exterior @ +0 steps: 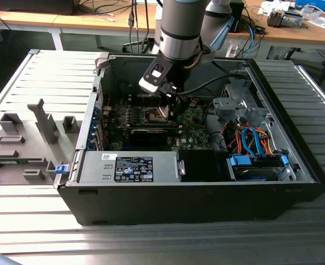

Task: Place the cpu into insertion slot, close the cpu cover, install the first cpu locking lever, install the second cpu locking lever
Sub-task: 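Place the cpu into insertion slot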

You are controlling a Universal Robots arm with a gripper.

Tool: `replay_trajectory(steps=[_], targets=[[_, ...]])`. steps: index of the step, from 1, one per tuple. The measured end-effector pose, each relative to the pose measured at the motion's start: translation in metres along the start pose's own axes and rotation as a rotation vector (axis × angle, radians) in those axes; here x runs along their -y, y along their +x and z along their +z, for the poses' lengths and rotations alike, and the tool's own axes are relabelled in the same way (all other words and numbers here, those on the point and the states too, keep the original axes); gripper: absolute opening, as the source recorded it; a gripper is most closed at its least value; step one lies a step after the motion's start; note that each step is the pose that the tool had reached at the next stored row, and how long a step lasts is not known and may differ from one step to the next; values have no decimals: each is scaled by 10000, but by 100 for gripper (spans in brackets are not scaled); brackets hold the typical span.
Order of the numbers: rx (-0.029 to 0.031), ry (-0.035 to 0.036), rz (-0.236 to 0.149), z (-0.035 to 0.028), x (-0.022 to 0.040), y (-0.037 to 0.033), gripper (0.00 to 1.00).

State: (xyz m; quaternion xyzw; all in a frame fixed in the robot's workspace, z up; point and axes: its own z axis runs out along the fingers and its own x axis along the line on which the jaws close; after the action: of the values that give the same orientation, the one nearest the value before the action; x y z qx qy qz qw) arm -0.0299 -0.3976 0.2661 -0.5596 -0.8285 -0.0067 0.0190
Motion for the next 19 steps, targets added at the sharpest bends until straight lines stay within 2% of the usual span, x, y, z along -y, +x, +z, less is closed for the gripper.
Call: replay_trajectory(steps=[19], targets=[[-6, -23, 576, 0, 0, -1, 54]])
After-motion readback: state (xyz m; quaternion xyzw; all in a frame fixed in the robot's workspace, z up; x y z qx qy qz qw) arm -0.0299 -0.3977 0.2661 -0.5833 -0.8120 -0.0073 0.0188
